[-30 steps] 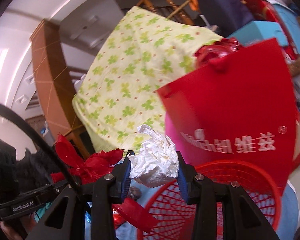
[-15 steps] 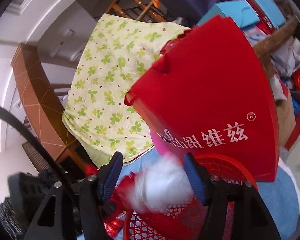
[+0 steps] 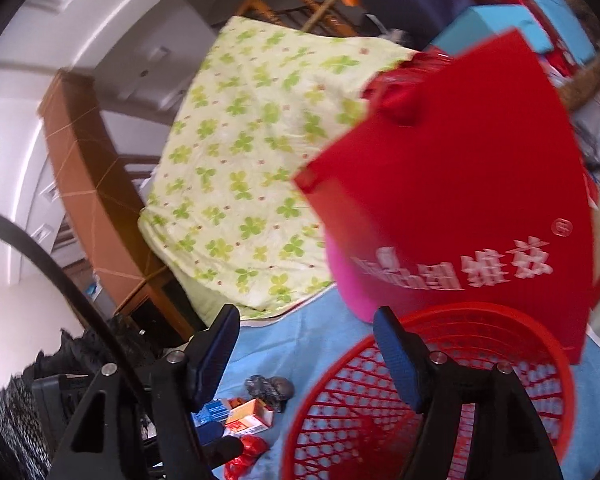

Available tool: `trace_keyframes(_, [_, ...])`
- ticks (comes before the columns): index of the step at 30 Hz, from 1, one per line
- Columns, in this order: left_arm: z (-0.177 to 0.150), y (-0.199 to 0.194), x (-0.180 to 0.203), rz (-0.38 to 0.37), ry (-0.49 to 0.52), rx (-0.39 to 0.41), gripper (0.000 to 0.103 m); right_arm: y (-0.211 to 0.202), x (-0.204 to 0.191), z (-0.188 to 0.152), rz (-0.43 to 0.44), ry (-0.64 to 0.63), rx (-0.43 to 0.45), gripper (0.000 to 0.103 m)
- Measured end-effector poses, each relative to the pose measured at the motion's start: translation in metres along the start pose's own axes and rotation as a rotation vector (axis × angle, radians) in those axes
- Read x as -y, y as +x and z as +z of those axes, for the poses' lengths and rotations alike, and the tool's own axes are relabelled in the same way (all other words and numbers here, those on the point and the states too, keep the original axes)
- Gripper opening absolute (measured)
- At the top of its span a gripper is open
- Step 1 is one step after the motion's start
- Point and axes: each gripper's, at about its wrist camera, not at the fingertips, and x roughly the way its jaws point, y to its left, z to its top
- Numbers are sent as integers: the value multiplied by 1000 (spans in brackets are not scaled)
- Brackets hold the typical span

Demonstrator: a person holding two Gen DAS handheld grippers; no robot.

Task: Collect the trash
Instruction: 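Carry both items over the red mesh wastebasket and open both tools, then close the left tool on the blue plastic bag while the right tool approaches the red bag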

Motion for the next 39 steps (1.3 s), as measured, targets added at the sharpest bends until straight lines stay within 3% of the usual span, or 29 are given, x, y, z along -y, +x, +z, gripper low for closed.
trace_keyframes(8, [-18, -40, -76, 186, -106, 25, 61, 17, -71, -26, 126, -160, -5, 73])
trace_keyframes(19, [-43, -69, -145, 414, -143, 45, 62, 70, -130, -79, 172, -268, -179, 73])
trace_keyframes(29, [-63, -64, -190, 517, -207, 17, 62, 112, -141, -108, 129, -276, -332, 73])
trace_keyframes(39, [-84, -54, -224, 558, -270, -20, 62, 157, -116, -128, 81, -117, -545, 73])
